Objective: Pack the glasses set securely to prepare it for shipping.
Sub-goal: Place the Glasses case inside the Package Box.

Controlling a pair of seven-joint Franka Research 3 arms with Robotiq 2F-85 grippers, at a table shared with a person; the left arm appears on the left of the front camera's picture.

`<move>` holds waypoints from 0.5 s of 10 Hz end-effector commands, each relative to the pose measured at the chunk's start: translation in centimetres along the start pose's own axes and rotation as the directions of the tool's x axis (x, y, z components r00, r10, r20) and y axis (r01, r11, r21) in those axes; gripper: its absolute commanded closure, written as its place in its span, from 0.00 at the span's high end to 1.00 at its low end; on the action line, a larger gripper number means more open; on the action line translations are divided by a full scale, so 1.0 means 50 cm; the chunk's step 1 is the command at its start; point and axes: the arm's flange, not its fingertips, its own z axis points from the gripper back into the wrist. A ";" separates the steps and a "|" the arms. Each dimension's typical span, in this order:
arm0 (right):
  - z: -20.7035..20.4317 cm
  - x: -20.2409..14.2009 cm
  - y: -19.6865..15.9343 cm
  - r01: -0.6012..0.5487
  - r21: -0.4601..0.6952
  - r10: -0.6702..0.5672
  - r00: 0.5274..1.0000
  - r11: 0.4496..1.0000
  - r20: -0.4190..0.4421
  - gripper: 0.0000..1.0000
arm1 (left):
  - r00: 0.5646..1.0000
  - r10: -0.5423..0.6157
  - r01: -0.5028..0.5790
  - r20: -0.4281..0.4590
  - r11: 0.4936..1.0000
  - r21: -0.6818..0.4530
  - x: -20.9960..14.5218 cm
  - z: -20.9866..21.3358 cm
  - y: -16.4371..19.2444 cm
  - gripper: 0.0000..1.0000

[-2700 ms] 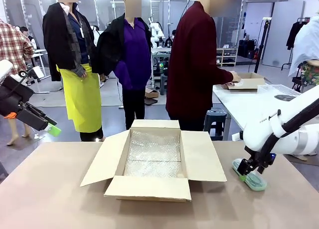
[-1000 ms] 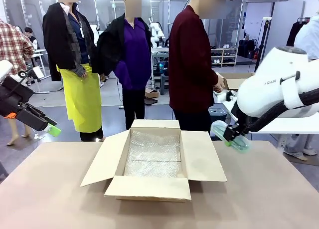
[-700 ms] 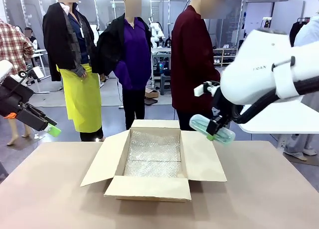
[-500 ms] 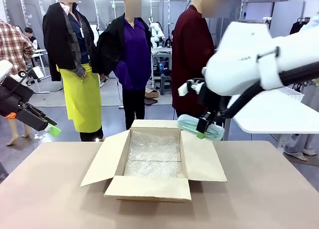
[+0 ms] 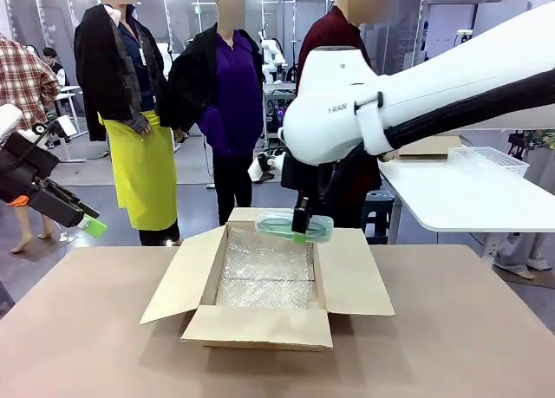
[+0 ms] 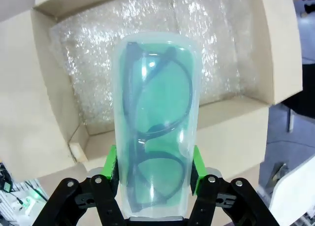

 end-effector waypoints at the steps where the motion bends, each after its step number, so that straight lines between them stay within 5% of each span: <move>1: 0.011 0.004 -0.010 -0.007 -0.025 0.007 1.000 1.000 -0.001 0.00 | 1.000 -0.021 0.022 0.014 1.000 -0.021 -0.004 0.003 0.001 1.00; 2: 0.020 -0.007 -0.009 0.054 -0.067 -0.051 0.997 0.996 0.057 0.00 | 1.000 -0.021 0.022 0.014 1.000 -0.021 -0.004 0.003 0.001 1.00; 5: -0.002 0.012 -0.003 -0.009 -0.003 0.009 1.000 1.000 0.003 0.00 | 1.000 -0.021 0.022 0.014 1.000 -0.021 -0.004 0.003 0.001 1.00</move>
